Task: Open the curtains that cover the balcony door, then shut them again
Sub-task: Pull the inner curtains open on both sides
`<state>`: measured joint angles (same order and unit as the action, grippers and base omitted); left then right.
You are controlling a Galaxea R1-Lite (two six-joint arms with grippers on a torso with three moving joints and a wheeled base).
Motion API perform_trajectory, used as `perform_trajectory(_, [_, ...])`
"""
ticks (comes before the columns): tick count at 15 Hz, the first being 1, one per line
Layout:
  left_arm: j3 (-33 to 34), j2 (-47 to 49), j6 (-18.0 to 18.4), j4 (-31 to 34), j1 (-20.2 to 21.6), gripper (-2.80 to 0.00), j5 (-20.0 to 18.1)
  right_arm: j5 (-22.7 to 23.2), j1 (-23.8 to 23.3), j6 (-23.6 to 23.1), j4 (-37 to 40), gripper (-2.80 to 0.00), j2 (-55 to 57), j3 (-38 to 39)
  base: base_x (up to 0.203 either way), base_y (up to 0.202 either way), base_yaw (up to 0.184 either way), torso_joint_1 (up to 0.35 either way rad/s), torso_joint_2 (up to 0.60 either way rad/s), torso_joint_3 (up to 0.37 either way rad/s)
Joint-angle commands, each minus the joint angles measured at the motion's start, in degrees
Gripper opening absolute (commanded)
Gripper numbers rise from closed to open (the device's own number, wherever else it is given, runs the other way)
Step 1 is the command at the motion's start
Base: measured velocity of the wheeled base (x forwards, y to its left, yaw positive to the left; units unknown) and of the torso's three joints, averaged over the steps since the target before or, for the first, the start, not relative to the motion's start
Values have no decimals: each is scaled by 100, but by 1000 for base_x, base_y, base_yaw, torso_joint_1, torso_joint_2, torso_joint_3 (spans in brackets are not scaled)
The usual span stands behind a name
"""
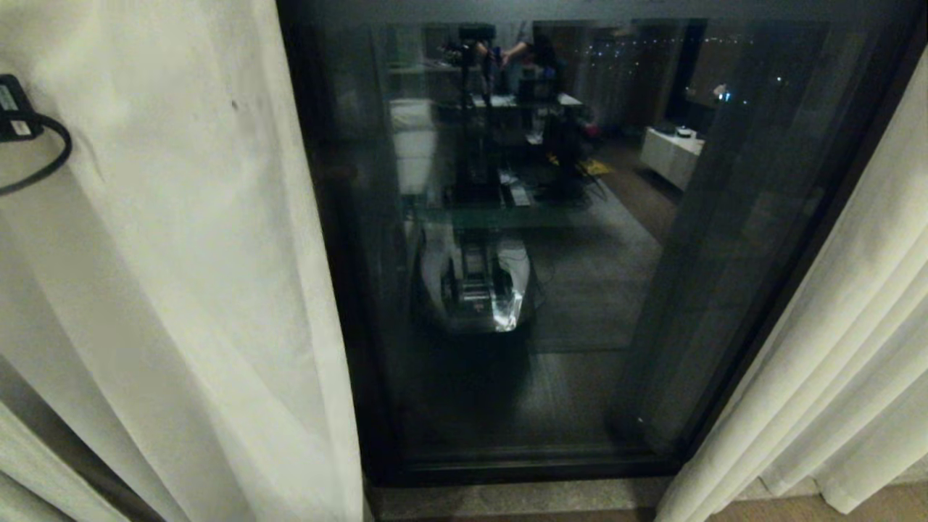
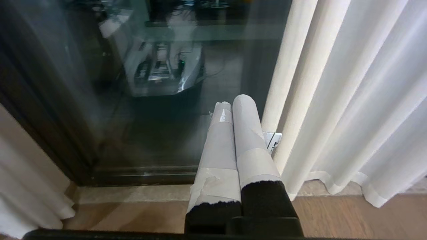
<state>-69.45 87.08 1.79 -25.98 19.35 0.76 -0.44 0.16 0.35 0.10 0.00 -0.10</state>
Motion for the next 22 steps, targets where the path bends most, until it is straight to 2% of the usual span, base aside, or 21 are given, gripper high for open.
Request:
perform_trajectory(1, [-195, 233, -14, -22, 221, -280, 27, 0, 10, 0, -1, -280, 9, 1, 0, 0, 0, 0, 0, 0])
perform_trajectory(5, [-437, 503, -39, -30, 688, -280, 73, 0, 2, 0, -1, -280, 9, 1, 0, 0, 0, 0, 0, 0])
perform_trajectory(7, [-649, 700, -51, -18, 953, -280, 263, 0, 2, 0, -1, -280, 9, 1, 0, 0, 0, 0, 0, 0])
perform_trajectory(12, [-949, 1169, -354, -4, 1583, -280, 399, 0, 2, 0, -1, -280, 9, 1, 0, 0, 0, 0, 0, 0])
perform_trajectory(16, [-1239, 1534, -477, 5, 1848, -280, 405, 0, 4, 0, -1, -280, 9, 1, 0, 0, 0, 0, 0, 0])
perform_trajectory(22, [-2143, 2205, -823, 484, 2213, -280, 408, 0, 2, 0, -1, -280, 9, 1, 0, 0, 0, 0, 0, 0])
